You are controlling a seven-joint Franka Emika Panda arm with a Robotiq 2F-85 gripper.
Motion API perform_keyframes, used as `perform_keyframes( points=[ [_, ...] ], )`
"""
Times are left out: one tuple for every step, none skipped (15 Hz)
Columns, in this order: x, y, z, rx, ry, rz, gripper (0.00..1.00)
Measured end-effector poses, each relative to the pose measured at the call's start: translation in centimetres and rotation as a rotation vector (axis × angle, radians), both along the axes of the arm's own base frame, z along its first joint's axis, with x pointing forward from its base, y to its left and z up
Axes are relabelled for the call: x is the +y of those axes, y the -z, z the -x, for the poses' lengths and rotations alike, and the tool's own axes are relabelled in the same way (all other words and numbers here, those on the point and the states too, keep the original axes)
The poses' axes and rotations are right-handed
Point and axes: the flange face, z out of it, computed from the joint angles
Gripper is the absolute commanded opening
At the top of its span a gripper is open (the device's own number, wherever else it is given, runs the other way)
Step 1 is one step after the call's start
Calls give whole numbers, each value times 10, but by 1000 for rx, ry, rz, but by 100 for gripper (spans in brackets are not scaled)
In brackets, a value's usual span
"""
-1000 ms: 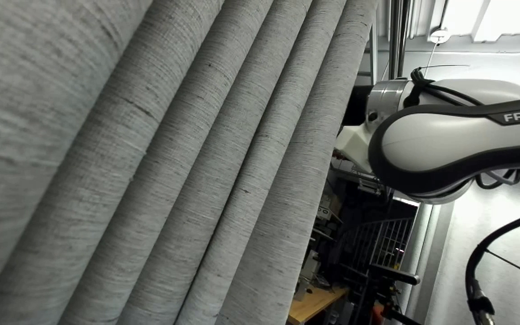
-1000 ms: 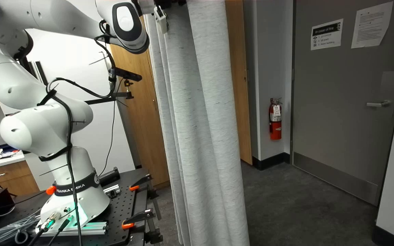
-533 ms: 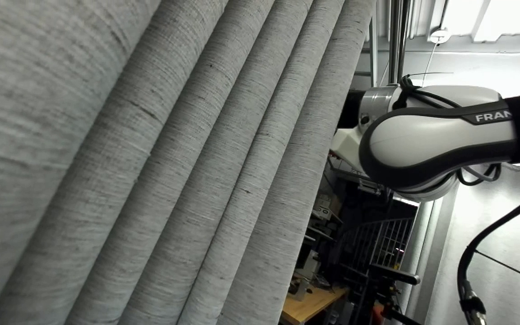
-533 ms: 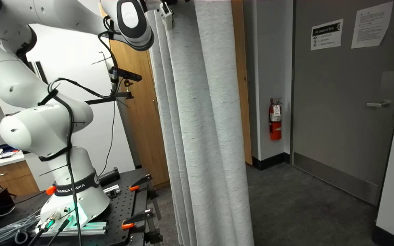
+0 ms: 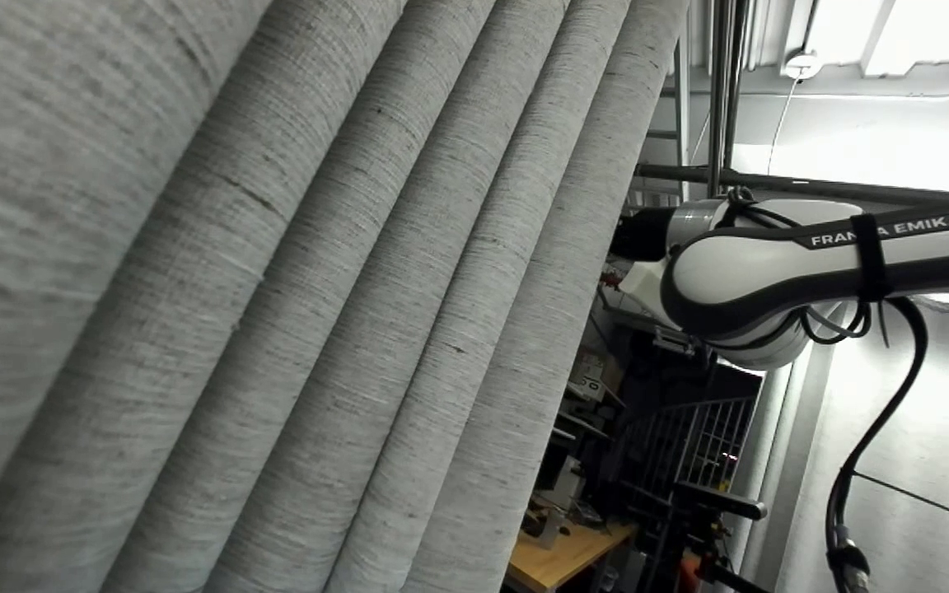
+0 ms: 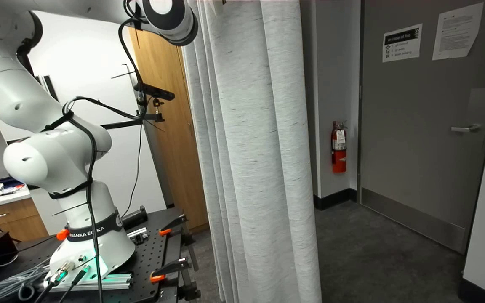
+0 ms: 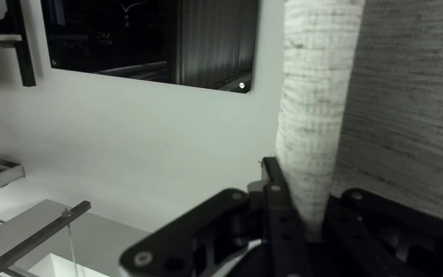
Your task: Close the curtain
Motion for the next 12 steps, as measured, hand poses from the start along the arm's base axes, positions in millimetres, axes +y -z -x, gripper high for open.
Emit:
perform_keyframes(
  points=[
    [-14,-4,-2,-5,12,-2,0],
    [-30,-8,-3,-12,26,-4,0],
    [-47,-12,-4,-18,43,-8,0],
    [-67,-14,-6,-20,65,-17,0],
    [-87,-14,-8,-20,90,-27,0],
    [-107,-15,-10,-19,115,-41,0],
    [-126,-14,-11,-12,140,-60,0],
    [-145,-14,-13,-4,165,-82,0],
    [-164,-15,-14,1,191,-106,0],
    [-180,-17,-14,4,214,-128,0],
    [-195,-21,-14,6,234,-148,0],
    [-208,-24,-13,6,254,-165,0]
  ],
)
